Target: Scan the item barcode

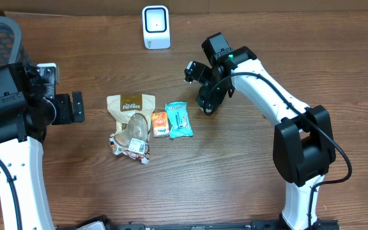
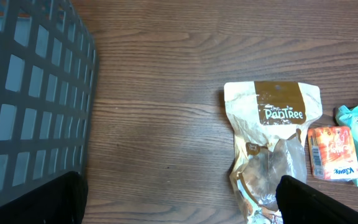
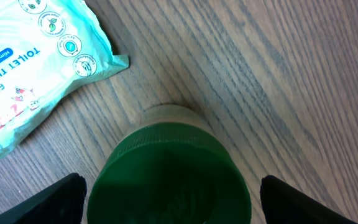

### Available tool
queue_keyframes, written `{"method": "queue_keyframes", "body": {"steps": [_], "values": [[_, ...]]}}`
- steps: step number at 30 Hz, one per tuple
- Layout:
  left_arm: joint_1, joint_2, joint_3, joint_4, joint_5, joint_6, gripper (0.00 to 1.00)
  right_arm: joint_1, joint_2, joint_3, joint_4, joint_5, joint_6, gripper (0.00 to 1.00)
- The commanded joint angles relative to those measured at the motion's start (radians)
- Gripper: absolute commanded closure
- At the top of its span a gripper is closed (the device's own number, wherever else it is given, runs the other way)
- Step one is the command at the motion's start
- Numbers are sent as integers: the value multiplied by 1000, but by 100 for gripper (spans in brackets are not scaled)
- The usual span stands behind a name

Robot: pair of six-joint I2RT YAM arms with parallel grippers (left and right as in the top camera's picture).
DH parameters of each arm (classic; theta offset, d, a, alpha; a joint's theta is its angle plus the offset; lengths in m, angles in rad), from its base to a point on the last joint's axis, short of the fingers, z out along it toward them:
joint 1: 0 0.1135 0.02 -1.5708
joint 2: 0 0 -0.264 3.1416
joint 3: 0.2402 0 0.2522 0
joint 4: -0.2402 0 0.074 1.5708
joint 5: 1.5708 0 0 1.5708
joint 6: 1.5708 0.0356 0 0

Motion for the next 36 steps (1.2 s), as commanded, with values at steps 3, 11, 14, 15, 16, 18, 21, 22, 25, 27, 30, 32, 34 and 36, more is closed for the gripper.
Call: {"method": "queue_keyframes", "body": {"steps": [3, 11, 14, 15, 16, 18, 21, 22, 25, 27, 30, 32, 34, 36], "values": [[0, -2, 11, 0, -3, -15, 0, -6, 5, -5, 16, -15, -3, 28], [0, -2, 11, 0, -3, -15, 1, -6, 5, -5, 15, -14, 152, 50], [0, -2, 11, 0, -3, -15, 0, -6, 5, -4, 16, 4, 256, 54], [0, -2, 11, 0, -3, -15, 0, -6, 5, -4, 16, 16, 302, 56], [0, -2, 11, 0, -3, -15, 0, -6, 5, -4, 16, 24, 347, 56], [0, -2, 11, 0, -3, -15, 0, -6, 5, -4, 14, 31, 460, 57], [0, -2, 11, 0, -3, -15, 0, -6, 5, -4, 9, 30, 694, 56], [0, -2, 11, 0, -3, -15, 0, -6, 5, -4, 2, 30, 799, 56], [0, -2, 11, 0, -3, -15, 0, -6, 5, -4, -8, 30, 980, 50], [0, -2, 11, 0, -3, -15, 0, -6, 5, -4, -6, 31, 1021, 50], [0, -2, 11, 0, -3, -15, 0, -6, 5, -4, -3, 30, 1030, 41], [0, -2, 11, 0, -3, -15, 0, -6, 5, -4, -2, 30, 1029, 35], [0, -2, 11, 0, -3, -15, 0, -6, 5, -4, 2, 30, 1028, 30], [0, -2, 11, 0, -3, -15, 1, -6, 5, -3, 6, 30, 1021, 27]]}}
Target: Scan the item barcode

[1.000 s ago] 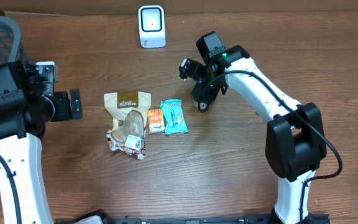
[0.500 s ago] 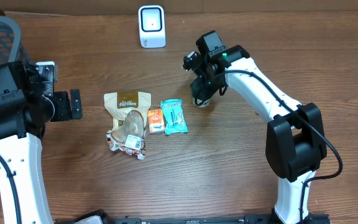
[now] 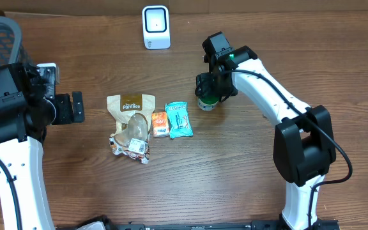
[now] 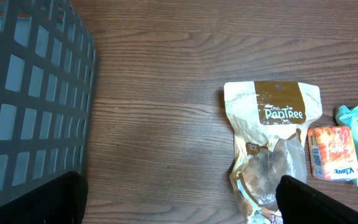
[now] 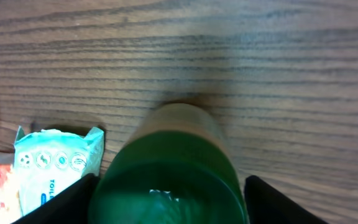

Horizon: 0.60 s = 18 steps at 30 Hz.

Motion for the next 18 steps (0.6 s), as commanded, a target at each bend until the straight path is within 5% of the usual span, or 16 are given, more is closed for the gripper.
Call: {"method": "queue_keyframes", "body": {"steps": [1, 10, 18], "values": [[0, -2, 11, 0, -3, -15, 0, -2, 6, -4, 8, -7, 37, 25], [0, -2, 11, 0, -3, -15, 0, -2, 6, 14, 9, 1, -39, 0], [0, -2, 11, 0, -3, -15, 1, -2, 6, 154, -109, 1, -74, 0]]}}
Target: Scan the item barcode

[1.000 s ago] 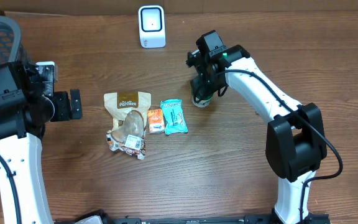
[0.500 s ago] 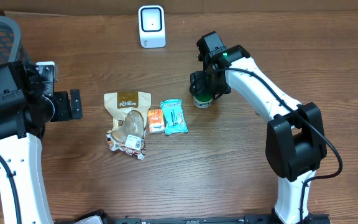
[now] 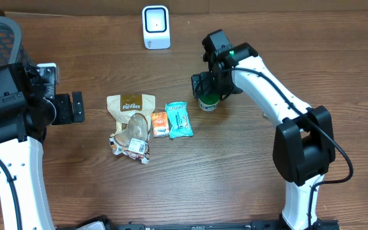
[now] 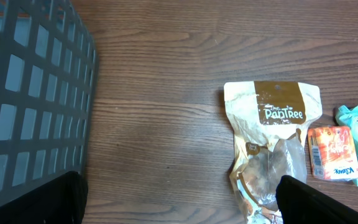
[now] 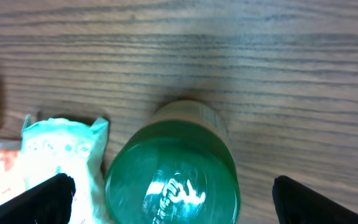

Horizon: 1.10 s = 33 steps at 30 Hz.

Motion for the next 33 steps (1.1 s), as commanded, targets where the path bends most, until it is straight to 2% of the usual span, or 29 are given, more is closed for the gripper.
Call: {"method": "queue_keyframes", "body": {"steps": [1, 9, 22, 33], "values": [[0, -2, 11, 0, -3, -15, 0, -2, 1, 104, -48, 1, -28, 0], [0, -2, 11, 0, -3, -15, 0, -2, 1, 135, -69, 0, -63, 0], [0, -2, 11, 0, -3, -15, 0, 16, 3, 13, -5, 1, -333, 11], [0, -2, 11, 0, -3, -15, 0, 16, 23, -5, 36, 1, -365, 12]]}}
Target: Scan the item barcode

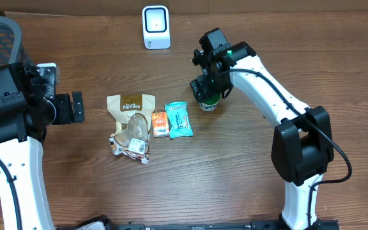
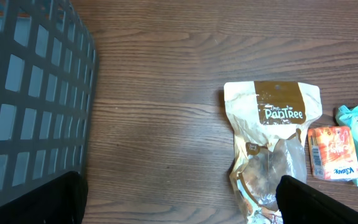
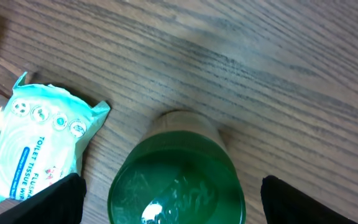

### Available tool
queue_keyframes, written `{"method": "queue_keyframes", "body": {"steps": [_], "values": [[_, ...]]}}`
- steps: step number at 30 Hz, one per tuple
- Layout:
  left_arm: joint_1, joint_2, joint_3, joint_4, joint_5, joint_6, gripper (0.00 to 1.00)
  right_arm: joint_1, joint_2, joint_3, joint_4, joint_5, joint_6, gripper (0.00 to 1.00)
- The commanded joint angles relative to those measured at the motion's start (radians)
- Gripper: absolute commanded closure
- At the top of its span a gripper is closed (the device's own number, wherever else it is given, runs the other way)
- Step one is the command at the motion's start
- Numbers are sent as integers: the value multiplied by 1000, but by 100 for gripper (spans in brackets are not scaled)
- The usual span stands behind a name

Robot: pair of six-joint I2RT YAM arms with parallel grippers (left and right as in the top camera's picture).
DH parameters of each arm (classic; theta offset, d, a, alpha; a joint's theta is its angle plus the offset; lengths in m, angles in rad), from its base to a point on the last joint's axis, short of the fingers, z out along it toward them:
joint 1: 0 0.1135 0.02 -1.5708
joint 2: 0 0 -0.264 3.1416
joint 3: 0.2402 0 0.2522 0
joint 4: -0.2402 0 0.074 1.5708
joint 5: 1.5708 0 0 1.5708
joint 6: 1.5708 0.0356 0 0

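A jar with a green lid (image 1: 208, 102) stands upright on the wooden table, right of the row of packets. My right gripper (image 1: 204, 86) hangs directly above it. In the right wrist view the green lid (image 3: 176, 186) fills the space under the right gripper (image 3: 174, 202), which is open, with a gap showing on each side of the lid. The white scanner (image 1: 156, 27) stands at the table's back edge. My left gripper (image 1: 75, 107) is open at the left, and in its own view the left gripper (image 2: 179, 202) holds nothing.
A brown pouch (image 1: 130, 110), a small orange packet (image 1: 160, 124) and a teal tissue pack (image 1: 178, 119) lie side by side mid-table. A dark mesh basket sits at the far left, beside my left arm.
My right gripper has turned a little over the jar and sits slightly further back, still open. The jar stands on the same spot. The left arm has not moved.
First my right gripper was tilted down around the jar next to the tissue pack. Then the jar stood upright on the table with the fingers close against its sides. After that the fingers were spread apart from it, and they remain open above it now.
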Motion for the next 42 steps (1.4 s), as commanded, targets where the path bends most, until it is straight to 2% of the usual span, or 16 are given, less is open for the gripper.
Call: {"method": "queue_keyframes", "body": {"steps": [1, 8, 10, 13, 16, 19, 24, 27, 34, 42], "values": [[0, -2, 11, 0, -3, -15, 0, 3, 19, -5, 8, -1, -21, 13], [0, -2, 11, 0, -3, -15, 1, 2, 49, -6, 4, 5, -21, 20], [0, -2, 11, 0, -3, -15, 0, 2, 50, -6, 4, 16, -21, 24], [0, -2, 11, 0, -3, -15, 0, 2, 50, -6, 7, 61, -20, 37], [0, -2, 11, 0, -3, -15, 0, 2, 50, -6, 3, 70, -9, 43], [0, -2, 11, 0, -3, -15, 1, 2, 49, -5, -8, 69, -7, 55], [0, -2, 11, 0, -3, -15, 0, 2, 42, 48, -56, 54, 52, 67], [0, -2, 11, 0, -3, -15, 0, -1, 30, 106, -99, -2, 52, 71], [0, -2, 11, 0, -3, -15, 0, -42, -9, 289, -218, -305, 51, 79], [0, -2, 11, 0, -3, -15, 1, -158, -40, 383, -282, -860, 51, 79]]}}
